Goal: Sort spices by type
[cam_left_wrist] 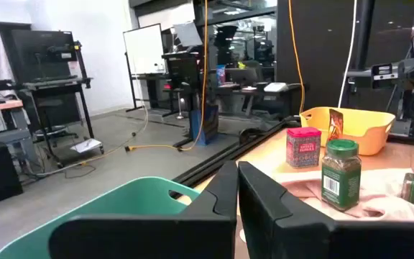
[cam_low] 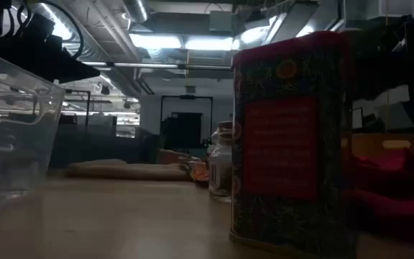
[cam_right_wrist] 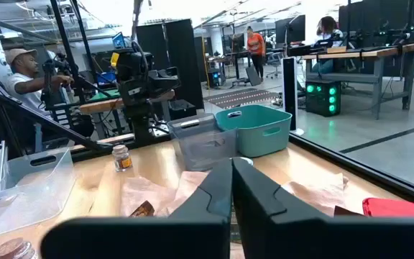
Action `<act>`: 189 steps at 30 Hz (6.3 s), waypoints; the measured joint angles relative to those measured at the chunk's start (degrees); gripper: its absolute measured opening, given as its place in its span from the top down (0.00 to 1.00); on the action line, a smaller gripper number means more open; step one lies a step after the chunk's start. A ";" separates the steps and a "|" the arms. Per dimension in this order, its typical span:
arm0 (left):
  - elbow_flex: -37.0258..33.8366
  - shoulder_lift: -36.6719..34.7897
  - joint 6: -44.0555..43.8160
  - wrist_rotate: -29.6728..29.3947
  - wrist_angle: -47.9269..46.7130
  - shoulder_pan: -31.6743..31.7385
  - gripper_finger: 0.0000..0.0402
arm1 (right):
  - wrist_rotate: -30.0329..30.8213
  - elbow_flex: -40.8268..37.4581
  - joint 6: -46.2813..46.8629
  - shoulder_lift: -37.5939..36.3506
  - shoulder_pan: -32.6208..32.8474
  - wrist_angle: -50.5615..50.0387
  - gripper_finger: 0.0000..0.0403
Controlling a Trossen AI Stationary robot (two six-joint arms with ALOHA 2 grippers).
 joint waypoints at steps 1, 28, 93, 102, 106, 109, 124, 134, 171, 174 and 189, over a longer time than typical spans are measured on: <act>0.00 0.02 0.00 0.00 0.02 0.00 1.00 | -0.02 -0.01 0.00 0.02 0.00 0.00 0.97; -0.01 0.01 0.00 0.01 0.02 0.00 1.00 | -0.02 0.00 0.00 0.00 0.00 0.00 0.97; -0.02 0.00 -1.46 -0.04 0.17 0.00 1.00 | 19.07 13.45 -16.56 11.84 0.00 -6.67 0.50; -0.02 0.00 -1.52 0.00 0.17 0.00 1.00 | 26.55 25.62 -19.34 29.30 -0.76 -17.95 0.53; -0.02 0.00 -1.84 0.02 0.17 0.00 1.00 | 24.31 31.79 -19.41 36.88 -5.33 -25.49 0.53; -0.02 0.00 -2.43 0.02 0.09 0.00 1.00 | 20.64 35.86 -19.53 42.40 -10.67 -30.71 0.53; -0.02 0.00 -3.21 0.00 0.00 0.00 1.00 | 1.80 47.51 -28.97 67.17 -28.40 -41.60 0.53; -0.02 0.00 -4.15 0.00 -0.04 0.00 1.00 | 4.29 56.99 -30.13 70.98 -28.52 -49.39 0.53; -0.01 0.01 -4.78 0.13 -1.14 -0.02 1.00 | -4.77 61.35 -50.88 83.43 -28.48 -59.71 0.89; -0.02 0.00 -4.75 0.11 -1.16 -0.02 1.00 | -4.12 61.35 -49.66 83.27 -28.52 -60.23 0.98; 0.00 0.02 -4.66 0.02 -1.22 -0.02 1.00 | 4.26 69.83 -39.59 83.25 -28.52 -76.31 0.99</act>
